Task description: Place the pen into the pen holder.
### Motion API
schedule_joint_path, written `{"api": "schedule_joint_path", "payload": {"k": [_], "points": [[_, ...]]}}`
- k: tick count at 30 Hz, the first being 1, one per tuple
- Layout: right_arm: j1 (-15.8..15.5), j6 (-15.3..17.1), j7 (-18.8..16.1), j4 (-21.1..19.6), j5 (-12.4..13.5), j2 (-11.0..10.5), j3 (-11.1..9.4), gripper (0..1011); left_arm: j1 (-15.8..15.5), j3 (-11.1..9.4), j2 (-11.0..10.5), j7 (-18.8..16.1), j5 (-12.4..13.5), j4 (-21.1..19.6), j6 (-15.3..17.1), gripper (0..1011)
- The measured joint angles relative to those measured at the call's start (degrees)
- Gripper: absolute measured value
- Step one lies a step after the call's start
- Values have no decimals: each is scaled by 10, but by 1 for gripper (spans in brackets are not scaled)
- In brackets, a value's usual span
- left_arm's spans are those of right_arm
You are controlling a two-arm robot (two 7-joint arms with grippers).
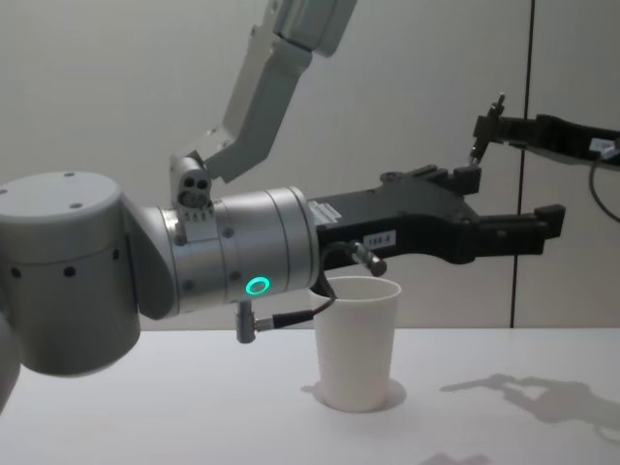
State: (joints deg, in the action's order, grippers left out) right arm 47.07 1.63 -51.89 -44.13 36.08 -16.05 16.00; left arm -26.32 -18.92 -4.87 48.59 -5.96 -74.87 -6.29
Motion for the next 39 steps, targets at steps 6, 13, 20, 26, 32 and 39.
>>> {"api": "schedule_joint_path", "payload": {"k": [6, 13, 20, 26, 32, 39], "points": [[17, -6, -6, 28, -5, 9, 6, 180, 0, 0, 0, 0, 0, 0, 0, 1003], [45, -16, -15, 76, -10, 22, 16, 180, 0, 0, 0, 0, 0, 0, 0, 1003], [69, -28, -24, 120, -12, 35, 25, 180, 0, 0, 0, 0, 0, 0, 0, 1003], [86, -37, -30, 151, -14, 44, 31, 180, 0, 0, 0, 0, 0, 0, 0, 1003], [103, -47, -37, 182, -15, 54, 37, 180, 0, 0, 0, 0, 0, 0, 0, 1003], [121, -58, -46, 215, -16, 64, 43, 180, 0, 0, 0, 0, 0, 0, 0, 1003]]}}
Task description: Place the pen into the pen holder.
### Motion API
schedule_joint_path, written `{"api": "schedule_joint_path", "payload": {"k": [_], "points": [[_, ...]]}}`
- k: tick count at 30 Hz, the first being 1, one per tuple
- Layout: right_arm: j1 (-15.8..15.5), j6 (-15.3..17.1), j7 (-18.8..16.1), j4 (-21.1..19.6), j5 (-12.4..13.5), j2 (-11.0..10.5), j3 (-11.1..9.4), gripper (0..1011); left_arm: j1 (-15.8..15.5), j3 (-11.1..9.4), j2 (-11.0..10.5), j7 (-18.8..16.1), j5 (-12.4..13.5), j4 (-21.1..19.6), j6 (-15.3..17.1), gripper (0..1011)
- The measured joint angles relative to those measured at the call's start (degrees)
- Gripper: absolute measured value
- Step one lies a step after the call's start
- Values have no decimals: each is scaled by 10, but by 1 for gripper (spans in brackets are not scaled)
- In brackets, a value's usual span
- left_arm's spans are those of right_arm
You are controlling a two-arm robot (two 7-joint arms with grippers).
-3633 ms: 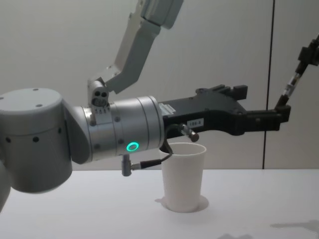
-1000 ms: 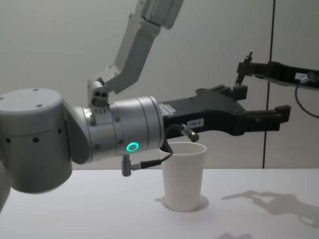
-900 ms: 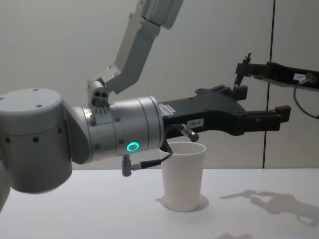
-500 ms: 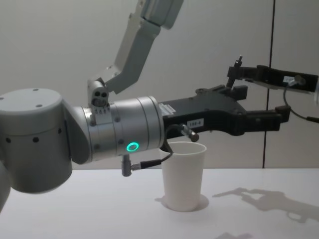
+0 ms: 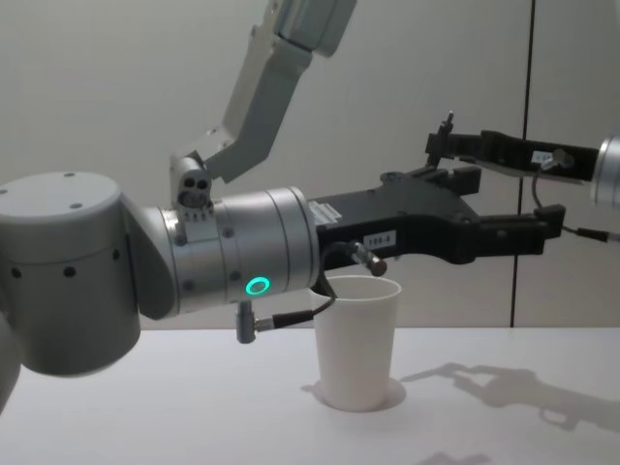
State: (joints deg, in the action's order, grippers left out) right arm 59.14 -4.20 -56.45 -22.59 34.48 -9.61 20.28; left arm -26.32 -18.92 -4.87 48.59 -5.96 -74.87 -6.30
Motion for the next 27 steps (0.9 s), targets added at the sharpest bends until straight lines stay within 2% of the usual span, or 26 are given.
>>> {"api": "schedule_joint_path", "payload": {"k": [27], "points": [[54, -38, -29, 122, -1, 41, 18, 180, 0, 0, 0, 0, 0, 0, 0, 1003]]}}
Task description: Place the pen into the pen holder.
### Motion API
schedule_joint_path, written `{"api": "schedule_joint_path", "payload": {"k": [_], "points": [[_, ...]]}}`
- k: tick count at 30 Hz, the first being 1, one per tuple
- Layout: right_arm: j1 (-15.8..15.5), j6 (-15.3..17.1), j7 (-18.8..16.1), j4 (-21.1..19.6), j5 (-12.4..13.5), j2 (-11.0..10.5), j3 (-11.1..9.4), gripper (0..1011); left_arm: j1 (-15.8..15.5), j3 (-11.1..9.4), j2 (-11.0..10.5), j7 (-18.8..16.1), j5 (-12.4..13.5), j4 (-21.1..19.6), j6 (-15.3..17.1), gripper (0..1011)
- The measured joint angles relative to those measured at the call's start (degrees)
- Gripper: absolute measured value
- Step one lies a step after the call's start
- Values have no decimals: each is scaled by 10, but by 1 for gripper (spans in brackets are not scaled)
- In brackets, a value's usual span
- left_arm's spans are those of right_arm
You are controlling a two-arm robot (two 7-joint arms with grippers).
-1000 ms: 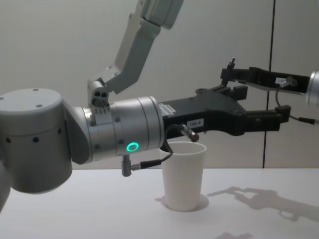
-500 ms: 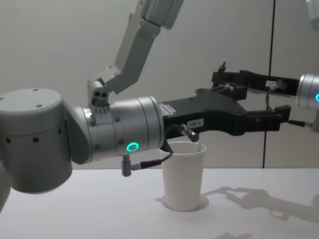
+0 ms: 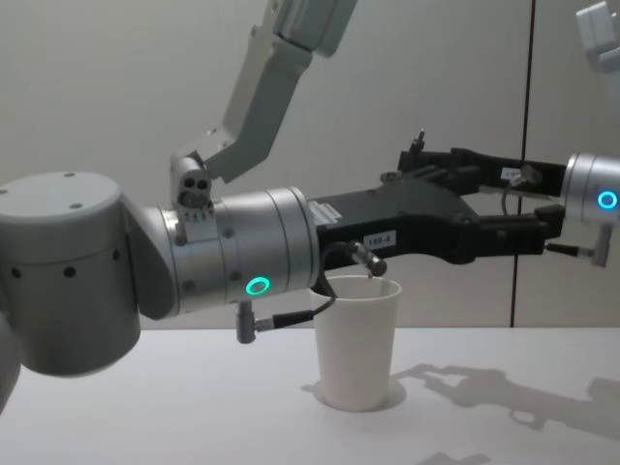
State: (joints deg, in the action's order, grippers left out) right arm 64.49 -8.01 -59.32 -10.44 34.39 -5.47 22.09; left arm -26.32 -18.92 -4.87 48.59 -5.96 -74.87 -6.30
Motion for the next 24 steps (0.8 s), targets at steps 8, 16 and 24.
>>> {"api": "schedule_joint_path", "payload": {"k": [8, 16, 24], "points": [[8, -8, -4, 24, -6, 8, 2, 180, 0, 0, 0, 0, 0, 0, 0, 1003], [12, -11, -5, 37, -14, 12, 3, 377, 0, 0, 0, 0, 0, 0, 0, 1003], [14, -14, -5, 45, -22, 15, 3, 639, 0, 0, 0, 0, 0, 0, 0, 1003]]}}
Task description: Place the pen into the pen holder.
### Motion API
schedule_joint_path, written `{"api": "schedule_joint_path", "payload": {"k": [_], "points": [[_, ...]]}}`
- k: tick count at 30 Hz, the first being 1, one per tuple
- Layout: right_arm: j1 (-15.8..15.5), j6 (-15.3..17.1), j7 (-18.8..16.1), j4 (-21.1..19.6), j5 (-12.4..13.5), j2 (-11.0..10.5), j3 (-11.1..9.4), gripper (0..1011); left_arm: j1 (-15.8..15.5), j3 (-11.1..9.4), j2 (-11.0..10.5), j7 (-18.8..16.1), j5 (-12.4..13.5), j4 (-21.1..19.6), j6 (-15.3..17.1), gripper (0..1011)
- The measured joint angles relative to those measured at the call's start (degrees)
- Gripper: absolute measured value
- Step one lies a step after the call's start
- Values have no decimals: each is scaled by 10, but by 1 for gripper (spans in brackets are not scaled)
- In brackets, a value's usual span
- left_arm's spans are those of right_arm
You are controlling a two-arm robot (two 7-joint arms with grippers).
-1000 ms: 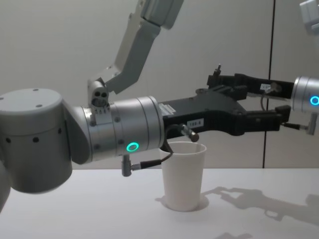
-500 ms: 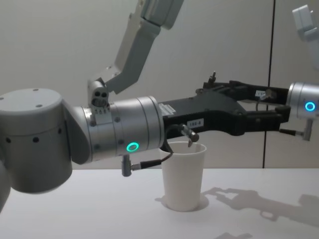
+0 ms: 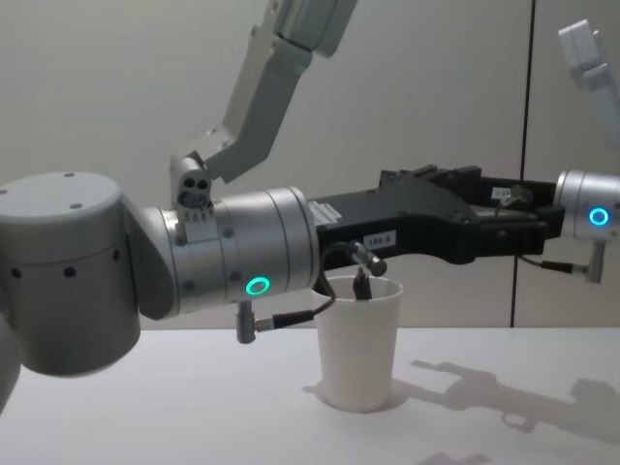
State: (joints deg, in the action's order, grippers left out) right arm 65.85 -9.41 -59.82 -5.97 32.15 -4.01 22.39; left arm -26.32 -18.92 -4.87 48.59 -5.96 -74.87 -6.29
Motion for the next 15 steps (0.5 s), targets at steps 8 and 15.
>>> {"api": "schedule_joint_path", "payload": {"k": [8, 15], "points": [[1, -3, 0, 4, -7, 0, -5, 882, 0, 0, 0, 0, 0, 0, 0, 1003], [1, -6, 0, 5, -12, -3, -11, 1002, 0, 0, 0, 0, 0, 0, 0, 1003]]}}
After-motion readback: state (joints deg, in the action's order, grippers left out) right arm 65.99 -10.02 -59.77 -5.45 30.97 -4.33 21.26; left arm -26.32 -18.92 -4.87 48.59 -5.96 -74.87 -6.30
